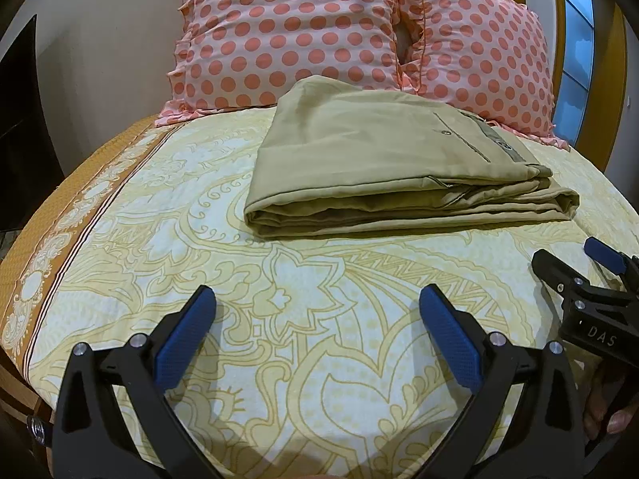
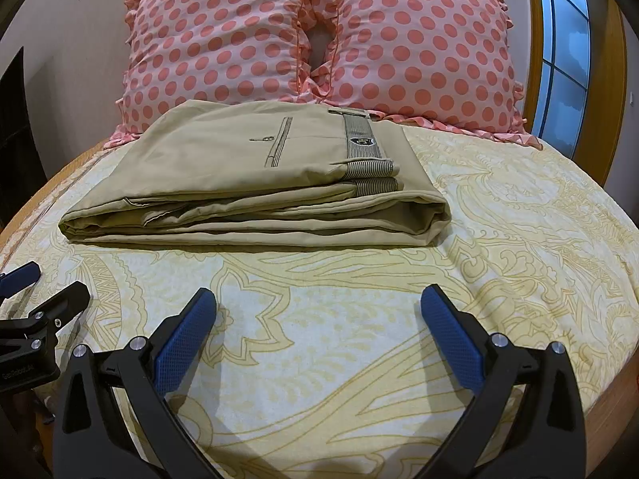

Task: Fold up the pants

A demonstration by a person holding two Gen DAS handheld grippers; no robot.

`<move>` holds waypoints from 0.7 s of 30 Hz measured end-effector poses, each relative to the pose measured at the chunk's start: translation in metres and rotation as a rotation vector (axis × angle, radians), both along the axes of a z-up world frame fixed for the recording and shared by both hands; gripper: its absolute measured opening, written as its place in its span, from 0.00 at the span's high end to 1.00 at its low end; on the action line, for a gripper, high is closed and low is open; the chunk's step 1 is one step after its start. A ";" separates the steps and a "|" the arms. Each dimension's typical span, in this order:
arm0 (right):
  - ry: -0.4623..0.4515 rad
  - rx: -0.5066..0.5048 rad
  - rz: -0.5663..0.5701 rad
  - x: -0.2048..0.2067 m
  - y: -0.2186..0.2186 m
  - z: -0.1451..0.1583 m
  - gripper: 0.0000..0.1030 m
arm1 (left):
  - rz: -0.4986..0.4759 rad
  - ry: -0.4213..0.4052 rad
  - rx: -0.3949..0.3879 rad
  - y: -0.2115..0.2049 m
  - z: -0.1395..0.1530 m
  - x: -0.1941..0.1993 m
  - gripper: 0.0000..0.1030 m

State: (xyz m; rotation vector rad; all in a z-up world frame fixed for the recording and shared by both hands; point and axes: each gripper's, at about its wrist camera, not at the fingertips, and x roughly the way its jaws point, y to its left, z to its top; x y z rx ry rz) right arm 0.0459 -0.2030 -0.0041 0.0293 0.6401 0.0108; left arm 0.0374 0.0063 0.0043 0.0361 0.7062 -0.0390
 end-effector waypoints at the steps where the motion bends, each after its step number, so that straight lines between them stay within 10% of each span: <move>1: 0.000 0.000 0.000 0.000 0.000 0.000 0.01 | -0.001 0.000 0.000 0.001 0.000 0.000 0.02; 21: -0.002 0.000 -0.004 0.000 0.001 -0.001 0.01 | 0.001 0.001 0.000 0.000 0.000 0.000 0.02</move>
